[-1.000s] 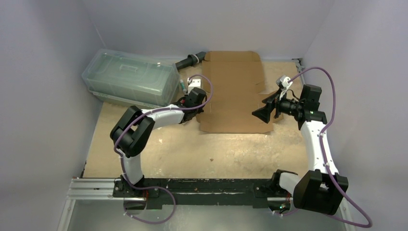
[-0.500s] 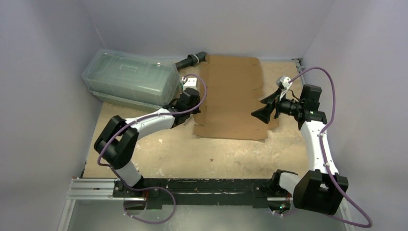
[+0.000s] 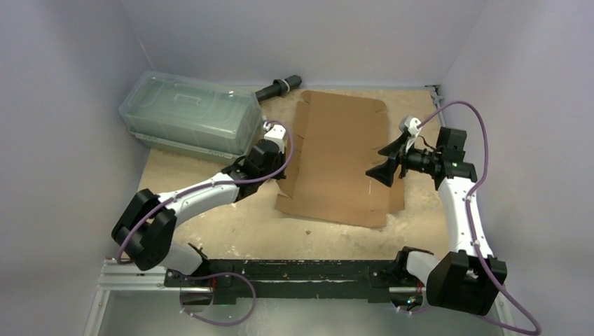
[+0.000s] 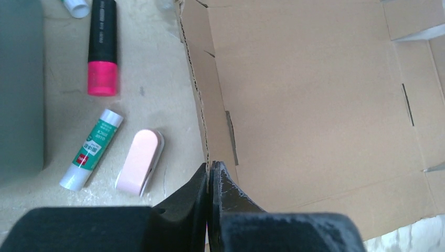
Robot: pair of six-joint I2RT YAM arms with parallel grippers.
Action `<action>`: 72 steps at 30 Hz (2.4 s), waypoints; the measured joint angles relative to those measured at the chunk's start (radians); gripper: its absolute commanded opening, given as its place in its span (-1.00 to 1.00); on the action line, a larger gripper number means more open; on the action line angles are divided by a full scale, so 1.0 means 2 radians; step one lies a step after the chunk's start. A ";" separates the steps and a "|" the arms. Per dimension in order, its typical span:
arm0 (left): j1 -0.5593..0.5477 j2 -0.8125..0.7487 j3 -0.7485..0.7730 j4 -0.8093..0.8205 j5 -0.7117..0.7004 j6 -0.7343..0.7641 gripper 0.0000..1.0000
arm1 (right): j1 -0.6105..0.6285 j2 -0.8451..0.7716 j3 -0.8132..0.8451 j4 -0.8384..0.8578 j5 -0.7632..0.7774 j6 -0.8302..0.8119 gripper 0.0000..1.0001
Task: Fold the paper box
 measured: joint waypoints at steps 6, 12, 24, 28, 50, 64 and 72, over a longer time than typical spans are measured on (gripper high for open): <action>-0.002 -0.049 -0.031 0.003 0.041 0.056 -1.00 | 0.000 0.014 0.036 -0.066 -0.001 -0.072 0.98; -0.002 -0.066 -0.030 0.014 0.093 0.138 -1.00 | 0.012 0.085 0.152 -0.206 -0.012 -0.242 0.98; -0.002 -0.051 0.058 -0.043 0.168 0.314 -1.00 | 0.066 0.241 0.336 -0.372 0.005 -0.451 0.98; -0.005 -0.051 0.074 -0.076 0.175 0.369 -1.00 | 0.066 0.276 0.369 -0.382 0.016 -0.478 0.98; -0.010 -0.143 0.092 -0.131 0.143 0.509 -1.00 | -0.076 0.341 0.385 -0.218 0.046 -0.243 0.98; -0.019 -0.184 0.075 -0.131 0.134 0.522 -1.00 | -0.079 0.370 0.287 -0.114 0.039 -0.119 0.98; -0.024 -0.202 0.075 -0.132 0.130 0.534 -1.00 | -0.089 0.390 0.278 -0.059 0.042 -0.074 0.98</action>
